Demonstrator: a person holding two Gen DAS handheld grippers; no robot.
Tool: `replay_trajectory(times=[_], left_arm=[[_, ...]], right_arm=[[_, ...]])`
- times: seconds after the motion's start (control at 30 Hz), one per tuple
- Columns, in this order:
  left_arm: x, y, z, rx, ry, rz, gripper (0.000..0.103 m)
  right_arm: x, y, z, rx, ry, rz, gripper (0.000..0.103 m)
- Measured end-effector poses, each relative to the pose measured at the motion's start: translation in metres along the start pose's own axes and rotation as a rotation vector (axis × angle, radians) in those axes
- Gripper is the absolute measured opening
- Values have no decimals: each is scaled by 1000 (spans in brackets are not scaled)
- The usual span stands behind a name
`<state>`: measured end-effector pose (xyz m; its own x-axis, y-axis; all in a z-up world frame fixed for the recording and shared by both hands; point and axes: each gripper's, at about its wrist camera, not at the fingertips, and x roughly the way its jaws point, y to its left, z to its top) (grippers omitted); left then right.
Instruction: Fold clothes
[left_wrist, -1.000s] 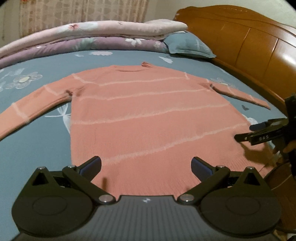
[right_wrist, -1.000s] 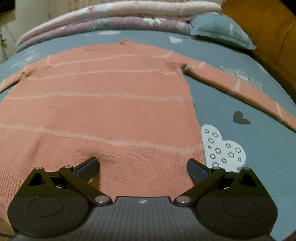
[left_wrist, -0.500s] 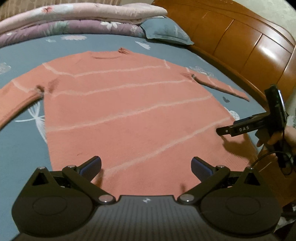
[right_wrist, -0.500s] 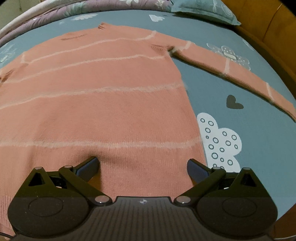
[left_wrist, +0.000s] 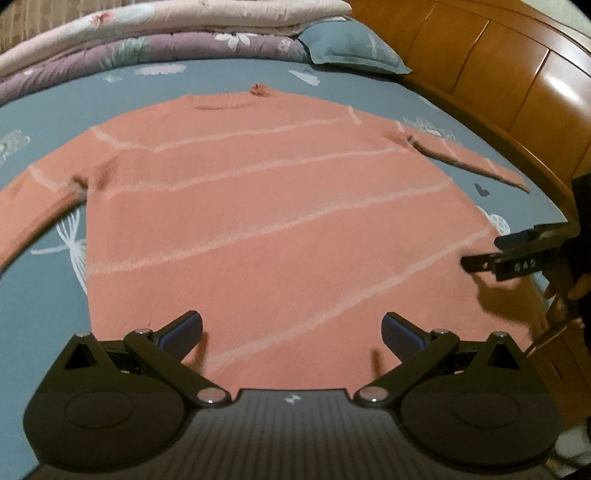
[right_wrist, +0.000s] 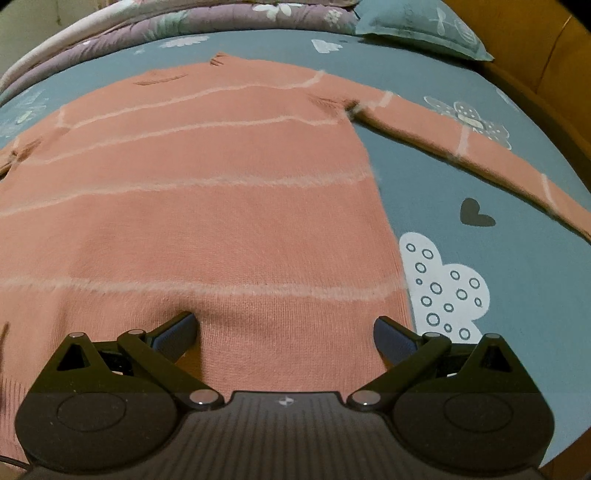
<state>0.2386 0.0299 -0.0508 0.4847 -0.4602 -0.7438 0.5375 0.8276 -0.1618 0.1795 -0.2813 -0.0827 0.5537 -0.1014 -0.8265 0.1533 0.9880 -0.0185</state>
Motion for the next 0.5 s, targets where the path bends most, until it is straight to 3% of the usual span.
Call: replay_trajectory(times=[0.23, 0.33, 0.5], left_arm=[[-24, -24, 13, 0, 8, 104, 102], [-14, -29, 21, -27, 46, 123, 102], [7, -43, 37, -41, 93, 161, 102]], right_arm=[[-4, -3, -4, -66, -37, 44, 103], [-10, -7, -1, -122, -28, 66, 103], [-23, -18, 8, -194, -106, 112, 103]])
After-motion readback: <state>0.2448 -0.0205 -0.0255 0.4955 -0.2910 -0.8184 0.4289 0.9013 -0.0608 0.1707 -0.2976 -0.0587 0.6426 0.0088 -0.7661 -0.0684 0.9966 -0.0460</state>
